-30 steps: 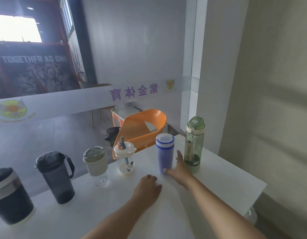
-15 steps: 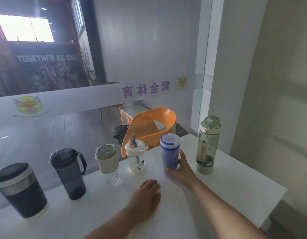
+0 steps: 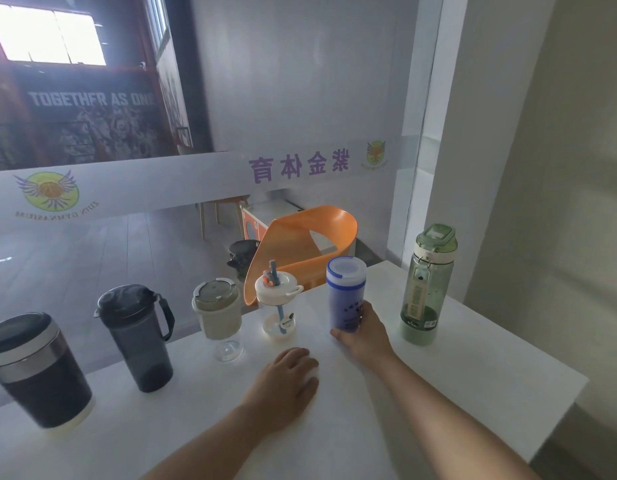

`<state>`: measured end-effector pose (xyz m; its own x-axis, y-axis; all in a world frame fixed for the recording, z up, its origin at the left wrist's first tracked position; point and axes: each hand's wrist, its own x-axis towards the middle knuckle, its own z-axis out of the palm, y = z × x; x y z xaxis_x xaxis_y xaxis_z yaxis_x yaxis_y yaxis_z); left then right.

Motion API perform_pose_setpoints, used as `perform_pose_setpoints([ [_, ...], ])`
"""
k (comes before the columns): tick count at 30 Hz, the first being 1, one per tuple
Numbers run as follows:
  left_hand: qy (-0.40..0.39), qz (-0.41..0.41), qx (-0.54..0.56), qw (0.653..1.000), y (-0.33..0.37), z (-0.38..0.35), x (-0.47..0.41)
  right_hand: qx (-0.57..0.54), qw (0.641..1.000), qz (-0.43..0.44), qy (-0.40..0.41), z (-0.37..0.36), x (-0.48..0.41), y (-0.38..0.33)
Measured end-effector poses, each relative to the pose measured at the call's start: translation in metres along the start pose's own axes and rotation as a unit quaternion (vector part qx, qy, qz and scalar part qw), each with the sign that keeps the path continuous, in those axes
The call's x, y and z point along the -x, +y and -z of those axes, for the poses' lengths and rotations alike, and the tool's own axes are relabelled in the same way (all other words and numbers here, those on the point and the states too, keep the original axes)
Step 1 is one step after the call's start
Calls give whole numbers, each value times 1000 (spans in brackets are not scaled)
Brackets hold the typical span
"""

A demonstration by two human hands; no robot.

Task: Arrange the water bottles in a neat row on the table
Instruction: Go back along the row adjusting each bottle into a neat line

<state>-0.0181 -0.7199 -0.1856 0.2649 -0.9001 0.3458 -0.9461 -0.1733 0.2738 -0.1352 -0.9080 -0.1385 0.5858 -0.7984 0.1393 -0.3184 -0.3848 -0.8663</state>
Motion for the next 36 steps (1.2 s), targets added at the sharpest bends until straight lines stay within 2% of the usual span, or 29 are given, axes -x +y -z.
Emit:
perform_pose_setpoints([
  [15, 41, -20, 7, 999, 0, -5, 1, 22, 998, 20, 48, -57, -70, -3],
  [23, 37, -9, 9, 999, 1, -4, 0, 43, 999, 7, 32, -61, -75, 5],
  [27, 17, -3, 16, 1000, 1, -2, 0, 50, 998, -17, 20, -41, -47, 1],
  [30, 15, -2, 2, 1000, 2, -2, 0, 59, 998, 26, 13, -12, -9, 3],
  [36, -27, -9, -10, 1000, 41, -12, -21, 53, 985, 57, 152, 70, 48, 21],
])
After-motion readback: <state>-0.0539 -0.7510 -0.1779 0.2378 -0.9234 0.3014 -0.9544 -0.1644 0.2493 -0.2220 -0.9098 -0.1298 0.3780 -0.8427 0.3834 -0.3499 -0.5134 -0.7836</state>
